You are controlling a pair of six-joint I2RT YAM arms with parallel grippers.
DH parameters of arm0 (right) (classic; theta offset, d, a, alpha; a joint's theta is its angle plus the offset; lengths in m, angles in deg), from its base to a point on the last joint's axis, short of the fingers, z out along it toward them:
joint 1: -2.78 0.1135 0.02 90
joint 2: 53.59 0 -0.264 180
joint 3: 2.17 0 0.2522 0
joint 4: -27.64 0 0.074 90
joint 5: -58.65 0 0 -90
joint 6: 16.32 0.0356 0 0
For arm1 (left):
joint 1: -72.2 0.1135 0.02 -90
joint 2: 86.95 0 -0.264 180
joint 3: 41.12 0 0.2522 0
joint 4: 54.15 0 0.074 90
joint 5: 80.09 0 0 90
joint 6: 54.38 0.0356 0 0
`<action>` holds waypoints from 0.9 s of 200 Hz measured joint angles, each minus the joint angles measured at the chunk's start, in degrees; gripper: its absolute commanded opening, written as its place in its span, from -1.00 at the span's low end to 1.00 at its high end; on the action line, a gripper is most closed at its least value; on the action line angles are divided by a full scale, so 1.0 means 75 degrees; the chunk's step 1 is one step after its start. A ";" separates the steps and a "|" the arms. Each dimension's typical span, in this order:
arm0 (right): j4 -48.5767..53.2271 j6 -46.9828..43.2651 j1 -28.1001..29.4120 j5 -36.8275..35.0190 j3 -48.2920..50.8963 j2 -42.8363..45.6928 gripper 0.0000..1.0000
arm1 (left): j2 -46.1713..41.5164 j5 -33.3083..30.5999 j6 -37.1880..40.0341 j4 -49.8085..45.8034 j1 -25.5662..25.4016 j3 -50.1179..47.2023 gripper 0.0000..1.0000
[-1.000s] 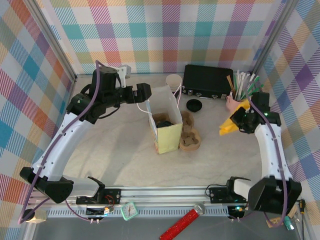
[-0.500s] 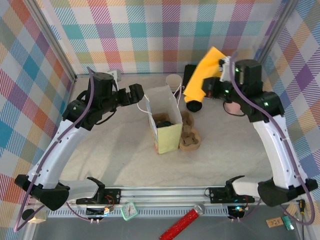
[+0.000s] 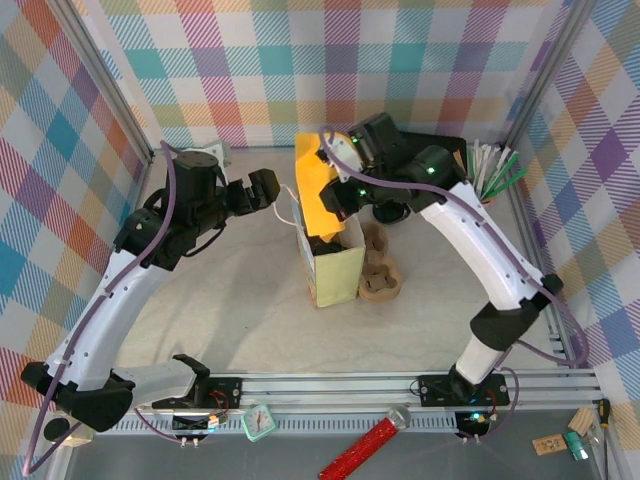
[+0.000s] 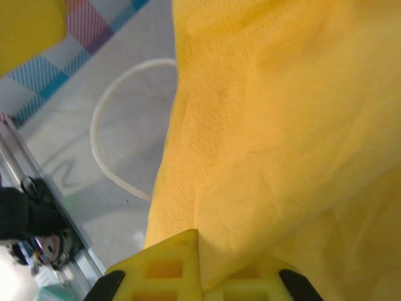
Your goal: Pack the takeout coffee
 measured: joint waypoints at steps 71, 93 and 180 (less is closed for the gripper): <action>0.1180 -0.0606 0.0519 -0.0755 -0.0181 -0.0667 -1.00 | -0.0003 0.0003 0.0000 -0.0026 0.0052 -0.0128 0.99; 0.1437 -0.0600 0.0519 -0.0801 -0.0184 -0.1017 -0.99 | -0.0006 0.0003 0.0000 -0.0032 0.0058 -0.0128 0.99; 0.1585 -0.0382 0.0417 -0.0781 -0.0184 -0.1816 0.27 | -0.0306 -0.0146 0.0000 -0.0044 0.0175 -0.0227 0.99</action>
